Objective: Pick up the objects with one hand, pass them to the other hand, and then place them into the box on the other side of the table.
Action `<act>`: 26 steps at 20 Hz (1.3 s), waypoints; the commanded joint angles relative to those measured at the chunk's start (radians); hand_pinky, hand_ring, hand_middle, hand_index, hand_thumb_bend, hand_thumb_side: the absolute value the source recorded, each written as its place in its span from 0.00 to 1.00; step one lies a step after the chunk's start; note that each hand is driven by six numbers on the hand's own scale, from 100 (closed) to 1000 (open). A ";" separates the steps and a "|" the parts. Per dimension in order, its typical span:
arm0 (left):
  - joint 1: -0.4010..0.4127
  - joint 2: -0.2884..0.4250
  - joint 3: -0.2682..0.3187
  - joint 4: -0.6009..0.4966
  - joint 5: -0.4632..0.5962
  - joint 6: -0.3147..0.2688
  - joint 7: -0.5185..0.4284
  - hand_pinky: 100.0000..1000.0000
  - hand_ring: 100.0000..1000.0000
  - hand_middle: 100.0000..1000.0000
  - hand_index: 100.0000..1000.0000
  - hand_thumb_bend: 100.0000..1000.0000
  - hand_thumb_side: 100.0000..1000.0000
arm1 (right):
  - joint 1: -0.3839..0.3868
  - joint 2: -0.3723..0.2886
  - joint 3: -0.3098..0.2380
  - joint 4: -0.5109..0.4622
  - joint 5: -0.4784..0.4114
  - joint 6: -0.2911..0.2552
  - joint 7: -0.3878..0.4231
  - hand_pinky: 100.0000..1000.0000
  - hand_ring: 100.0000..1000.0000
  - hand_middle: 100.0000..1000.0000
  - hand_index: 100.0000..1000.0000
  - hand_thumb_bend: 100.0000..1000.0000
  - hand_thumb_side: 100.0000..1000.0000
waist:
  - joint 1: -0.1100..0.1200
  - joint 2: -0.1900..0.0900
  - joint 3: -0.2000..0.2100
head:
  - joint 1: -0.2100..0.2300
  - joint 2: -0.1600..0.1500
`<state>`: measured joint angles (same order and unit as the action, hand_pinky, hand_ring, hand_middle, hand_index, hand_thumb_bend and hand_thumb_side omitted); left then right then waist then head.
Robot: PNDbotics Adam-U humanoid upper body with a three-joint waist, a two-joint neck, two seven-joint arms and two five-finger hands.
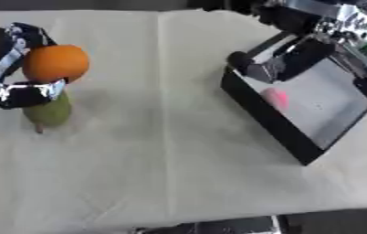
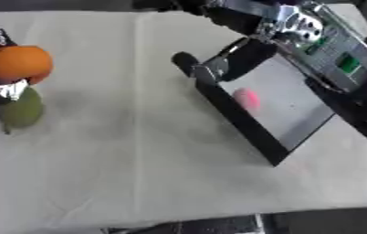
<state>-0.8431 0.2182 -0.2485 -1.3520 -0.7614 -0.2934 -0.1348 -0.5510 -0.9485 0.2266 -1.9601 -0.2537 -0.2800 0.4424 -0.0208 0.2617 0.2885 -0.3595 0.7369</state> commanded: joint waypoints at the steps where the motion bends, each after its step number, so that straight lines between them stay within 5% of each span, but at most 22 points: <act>1: -0.014 -0.022 0.004 -0.027 -0.003 -0.009 0.027 0.59 0.44 0.40 0.54 0.00 0.04 | -0.037 0.002 0.017 0.029 0.024 0.009 -0.003 1.00 1.00 0.92 1.00 0.01 0.00 | -0.001 -0.029 0.002 | -0.010 0.001; 5: -0.017 -0.056 -0.010 -0.016 -0.026 -0.048 0.059 0.59 0.44 0.40 0.53 0.00 0.04 | -0.083 0.023 0.051 0.071 0.058 -0.004 0.001 1.00 1.00 0.91 1.00 0.10 0.00 | -0.005 -0.029 0.005 | -0.018 0.002; 12: -0.024 -0.137 -0.027 -0.011 -0.068 -0.107 0.131 0.59 0.44 0.39 0.53 0.00 0.06 | -0.144 0.082 0.117 0.167 0.147 -0.029 -0.004 1.00 1.00 0.90 1.00 0.07 0.00 | -0.012 -0.026 0.014 | -0.040 0.001; 26: -0.033 -0.242 -0.048 -0.041 0.010 -0.105 0.196 0.57 0.42 0.38 0.53 0.00 0.23 | -0.211 0.174 0.141 0.288 0.218 -0.009 -0.062 1.00 1.00 0.90 1.00 0.08 0.00 | -0.019 -0.007 0.027 | -0.068 -0.014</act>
<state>-0.8541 -0.0154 -0.2949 -1.3669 -0.7671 -0.3983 0.0526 -0.7416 -0.7628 0.3739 -1.6688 -0.0429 -0.2840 0.3807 -0.0396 0.2708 0.3150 -0.4243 0.7355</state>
